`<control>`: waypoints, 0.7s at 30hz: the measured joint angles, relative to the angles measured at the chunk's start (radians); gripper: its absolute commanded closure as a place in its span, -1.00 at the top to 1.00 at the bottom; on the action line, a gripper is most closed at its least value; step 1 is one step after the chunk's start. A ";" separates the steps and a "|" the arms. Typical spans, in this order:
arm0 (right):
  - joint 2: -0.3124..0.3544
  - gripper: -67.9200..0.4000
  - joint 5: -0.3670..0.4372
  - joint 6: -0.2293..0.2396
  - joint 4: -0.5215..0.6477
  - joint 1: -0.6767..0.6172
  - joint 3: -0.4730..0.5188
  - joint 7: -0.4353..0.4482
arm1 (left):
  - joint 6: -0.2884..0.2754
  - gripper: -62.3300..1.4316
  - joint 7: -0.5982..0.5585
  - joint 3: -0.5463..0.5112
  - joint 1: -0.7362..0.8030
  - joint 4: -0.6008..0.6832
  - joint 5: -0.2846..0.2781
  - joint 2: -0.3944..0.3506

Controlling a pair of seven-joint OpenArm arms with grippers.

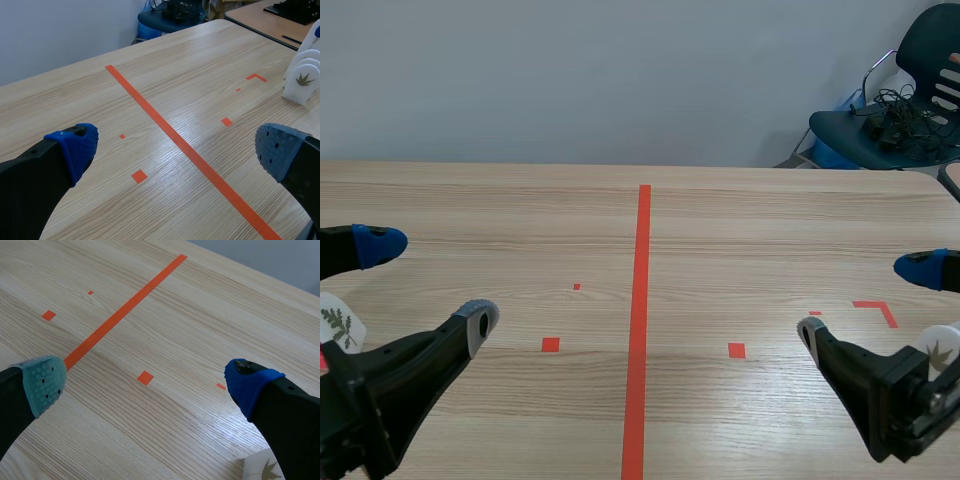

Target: Do the leaf sorting experiment

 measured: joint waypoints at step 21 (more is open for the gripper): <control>0.000 1.00 0.000 0.000 0.000 0.000 0.000 0.000 | 0.000 1.00 0.000 0.000 0.000 0.000 0.000 0.000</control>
